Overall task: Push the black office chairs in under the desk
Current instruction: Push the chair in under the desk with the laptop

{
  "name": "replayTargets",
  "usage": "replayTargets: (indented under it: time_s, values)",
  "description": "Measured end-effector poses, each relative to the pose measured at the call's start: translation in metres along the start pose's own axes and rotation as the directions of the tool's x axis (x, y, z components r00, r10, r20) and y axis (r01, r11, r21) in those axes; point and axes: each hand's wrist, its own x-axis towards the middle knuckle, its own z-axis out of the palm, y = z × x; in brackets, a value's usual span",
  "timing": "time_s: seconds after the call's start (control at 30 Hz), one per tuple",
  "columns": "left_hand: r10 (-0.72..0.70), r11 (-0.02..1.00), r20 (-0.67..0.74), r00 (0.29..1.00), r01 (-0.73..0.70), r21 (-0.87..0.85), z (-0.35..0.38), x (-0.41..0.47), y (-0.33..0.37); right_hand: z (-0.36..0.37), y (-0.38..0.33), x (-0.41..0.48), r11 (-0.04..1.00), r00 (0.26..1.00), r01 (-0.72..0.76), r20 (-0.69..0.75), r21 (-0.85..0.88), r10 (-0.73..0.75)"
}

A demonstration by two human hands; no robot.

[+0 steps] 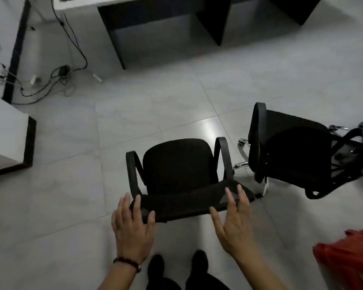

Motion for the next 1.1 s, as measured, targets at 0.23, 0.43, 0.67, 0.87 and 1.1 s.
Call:
replayTargets:
  time_s: [0.23,0.43,0.67,0.87,1.1]
  values:
    - [-0.028,0.990,0.266,0.964,-0.010,0.140,0.051,0.050,0.025,0.043,0.008,0.078,0.970,0.951,0.171,0.286,-0.173,-0.116]
    - [-0.050,0.998,0.194,0.980,0.043,0.044,0.061,0.066,0.028,0.059,0.009,0.098,0.967,0.965,0.220,0.172,-0.127,-0.197]
    - [-0.071,0.997,0.169,0.983,0.063,0.049,0.054,0.132,0.028,0.075,-0.017,0.168,0.954,0.945,0.280,0.208,-0.108,-0.254]
    - [-0.056,0.998,0.143,0.988,0.049,0.047,0.051,0.196,0.003,0.100,-0.052,0.224,0.923,0.919,0.355,0.234,-0.150,-0.316]
    - [-0.036,0.999,0.090,0.995,0.032,0.044,0.039,0.289,-0.040,0.136,-0.107,0.288,0.805,0.814,0.554,0.343,-0.213,-0.469]
